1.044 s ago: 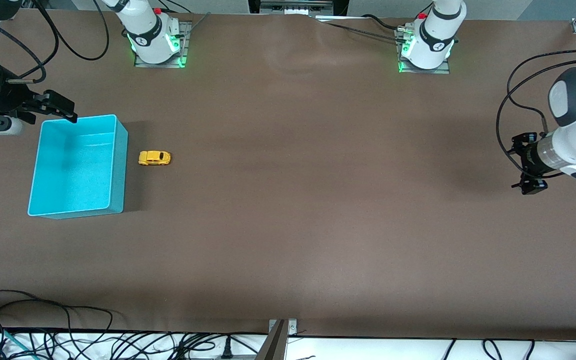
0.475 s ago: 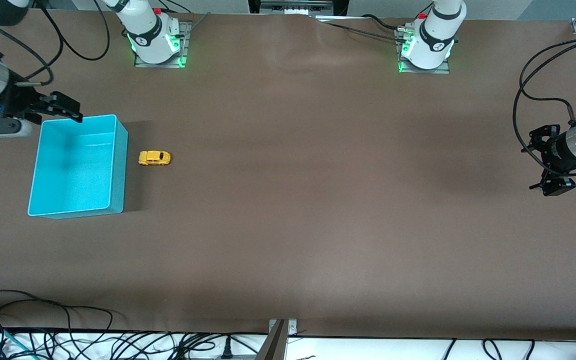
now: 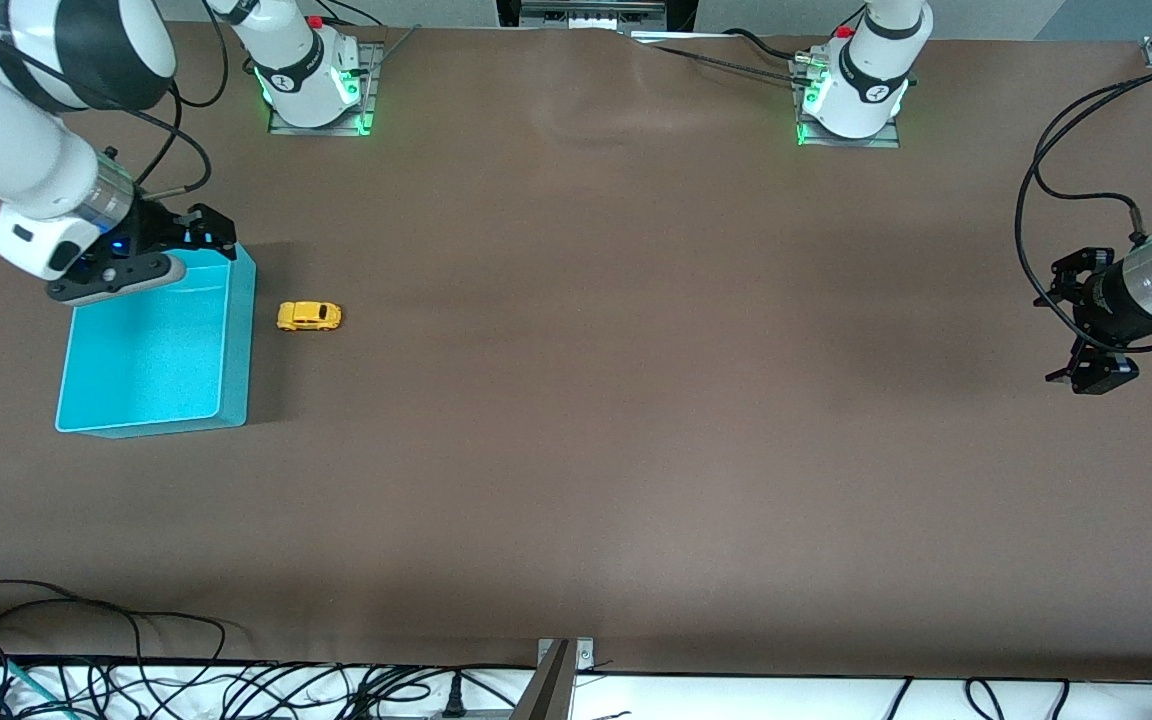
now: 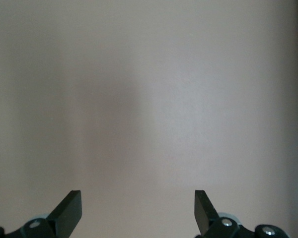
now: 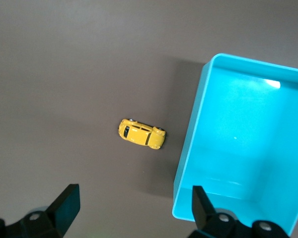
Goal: Wind up and store yellow beetle car
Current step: 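Move the right gripper from the bin toward the yellow car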
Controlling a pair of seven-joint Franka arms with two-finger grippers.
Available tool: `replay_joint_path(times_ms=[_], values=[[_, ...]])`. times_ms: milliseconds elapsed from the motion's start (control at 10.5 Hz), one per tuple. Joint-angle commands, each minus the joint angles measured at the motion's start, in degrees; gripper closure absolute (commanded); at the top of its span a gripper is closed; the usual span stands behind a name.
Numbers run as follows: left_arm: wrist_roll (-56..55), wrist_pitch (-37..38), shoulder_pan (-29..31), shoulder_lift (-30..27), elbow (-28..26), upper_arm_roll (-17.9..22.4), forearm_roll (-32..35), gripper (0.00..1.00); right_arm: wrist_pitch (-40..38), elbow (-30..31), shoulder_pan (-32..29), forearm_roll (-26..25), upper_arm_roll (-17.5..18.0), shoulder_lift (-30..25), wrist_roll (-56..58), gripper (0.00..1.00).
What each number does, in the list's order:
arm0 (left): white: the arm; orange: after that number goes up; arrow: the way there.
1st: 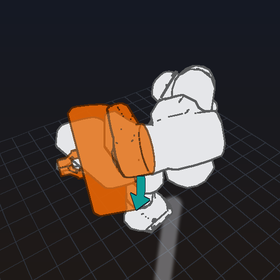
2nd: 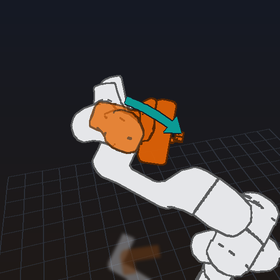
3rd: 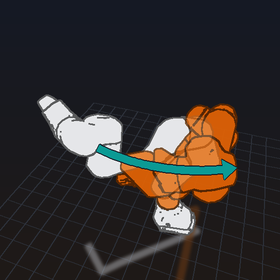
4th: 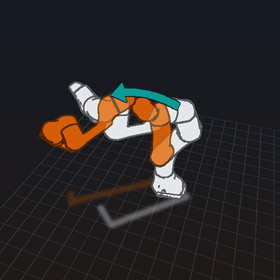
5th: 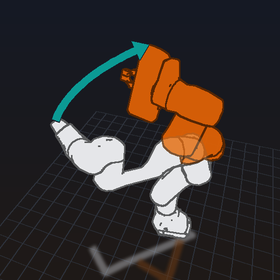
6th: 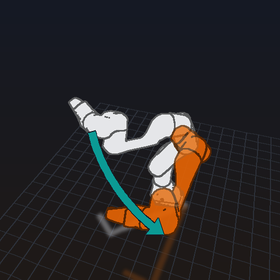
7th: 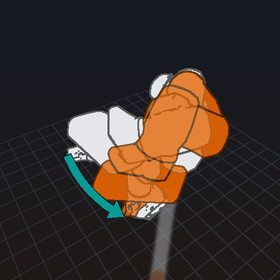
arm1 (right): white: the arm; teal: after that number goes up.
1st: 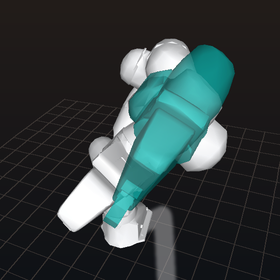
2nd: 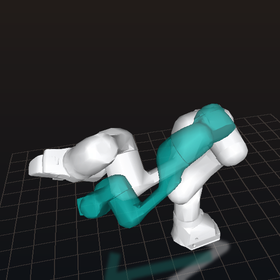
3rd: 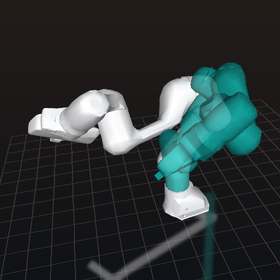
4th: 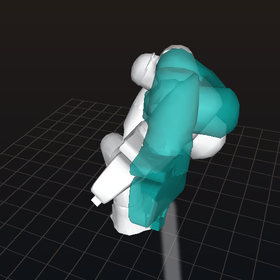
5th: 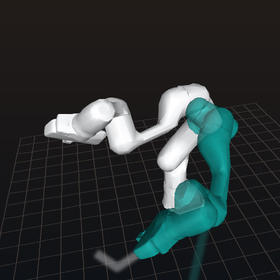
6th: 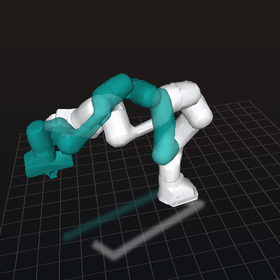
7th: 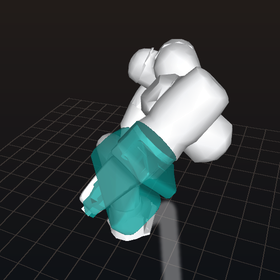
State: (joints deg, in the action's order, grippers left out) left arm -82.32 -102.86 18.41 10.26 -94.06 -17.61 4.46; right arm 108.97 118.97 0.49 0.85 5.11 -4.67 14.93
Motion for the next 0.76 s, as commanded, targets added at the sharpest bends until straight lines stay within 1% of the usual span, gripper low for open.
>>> replay_joint_path(times_ms=[0, 190, 285, 380, 475, 570, 665], values=[[16.2, 1.4, 0.6, -0.5, 3.4, -0.6, -1.2, 0.00, 6.1, 8.8, -2.9, 0.0, 4.4, -3.7, 9.3, 0.00], [35.5, 1.4, 0.2, -0.3, 4.7, -1.0, -0.6, 0.00, 10.7, 13.2, -4.4, 0.0, 7.5, -3.5, 21.0, 0.00], [43.8, 1.5, 0.3, -0.5, 4.7, -1.1, -1.3, 0.00, 14.2, 15.5, -5.1, 0.0, 8.2, -3.3, 27.2, 0.00], [48.6, 1.7, 0.2, -0.5, 4.8, -1.5, -1.3, 0.00, 17.2, 17.3, -5.8, 0.0, 9.1, -3.2, 32.2, 0.00], [50.9, 2.7, 0.2, -0.6, 5.0, -1.8, -1.2, 0.00, 19.6, 18.8, -7.2, 0.0, 11.0, -3.1, 36.0, 0.00], [54.4, 3.5, 0.3, -0.5, 6.8, -2.6, -0.6, 0.00, 22.1, 20.3, -8.4, 0.0, 13.2, -2.6, 40.3, 0.00], [60.7, 3.6, 0.3, -0.5, 7.1, -2.6, -0.5, 0.00, 25.6, 21.6, -9.9, 0.0, 15.3, -1.5, 44.4, 0.00]])
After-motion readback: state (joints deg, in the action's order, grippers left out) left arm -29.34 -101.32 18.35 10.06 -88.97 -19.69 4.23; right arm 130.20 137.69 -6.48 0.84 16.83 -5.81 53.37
